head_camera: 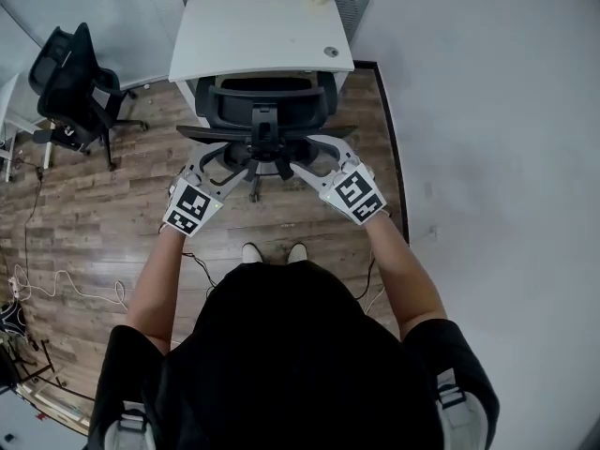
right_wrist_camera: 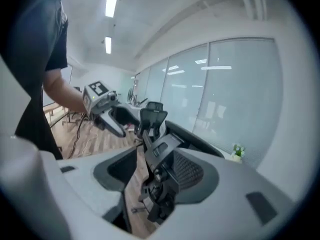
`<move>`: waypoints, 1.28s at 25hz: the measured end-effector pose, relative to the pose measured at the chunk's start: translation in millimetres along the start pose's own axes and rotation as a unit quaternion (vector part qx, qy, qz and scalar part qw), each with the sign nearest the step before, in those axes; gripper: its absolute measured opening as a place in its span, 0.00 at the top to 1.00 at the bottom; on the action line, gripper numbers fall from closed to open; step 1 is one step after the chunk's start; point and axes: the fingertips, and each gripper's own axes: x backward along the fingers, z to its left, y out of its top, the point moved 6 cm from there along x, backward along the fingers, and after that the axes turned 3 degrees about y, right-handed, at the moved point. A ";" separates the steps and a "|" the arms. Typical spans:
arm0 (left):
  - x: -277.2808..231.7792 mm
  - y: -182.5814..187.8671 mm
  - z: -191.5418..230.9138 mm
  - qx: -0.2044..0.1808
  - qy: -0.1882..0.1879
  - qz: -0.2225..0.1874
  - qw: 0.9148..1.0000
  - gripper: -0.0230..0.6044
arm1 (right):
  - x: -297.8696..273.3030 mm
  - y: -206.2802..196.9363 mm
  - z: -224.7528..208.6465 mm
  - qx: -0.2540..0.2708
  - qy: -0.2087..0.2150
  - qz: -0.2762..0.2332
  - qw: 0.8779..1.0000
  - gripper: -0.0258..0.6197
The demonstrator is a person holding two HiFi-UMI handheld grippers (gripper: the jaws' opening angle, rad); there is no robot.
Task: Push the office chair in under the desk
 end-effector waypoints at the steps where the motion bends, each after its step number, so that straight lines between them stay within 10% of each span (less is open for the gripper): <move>1: 5.6 6.4 -6.1 0.022 0.009 -0.019 1.000 0.58 | 5.3 6.5 4.9 -0.015 -0.005 -0.028 0.999 0.60; 15: 46.0 58.3 -45.2 0.106 0.065 -0.161 0.979 0.96 | 43.5 43.7 42.9 -0.067 -0.040 -0.195 0.978 0.91; 32: 53.3 101.3 -42.7 0.104 0.069 -0.198 0.972 0.97 | 69.1 71.9 35.7 -0.063 -0.050 -0.234 0.969 0.96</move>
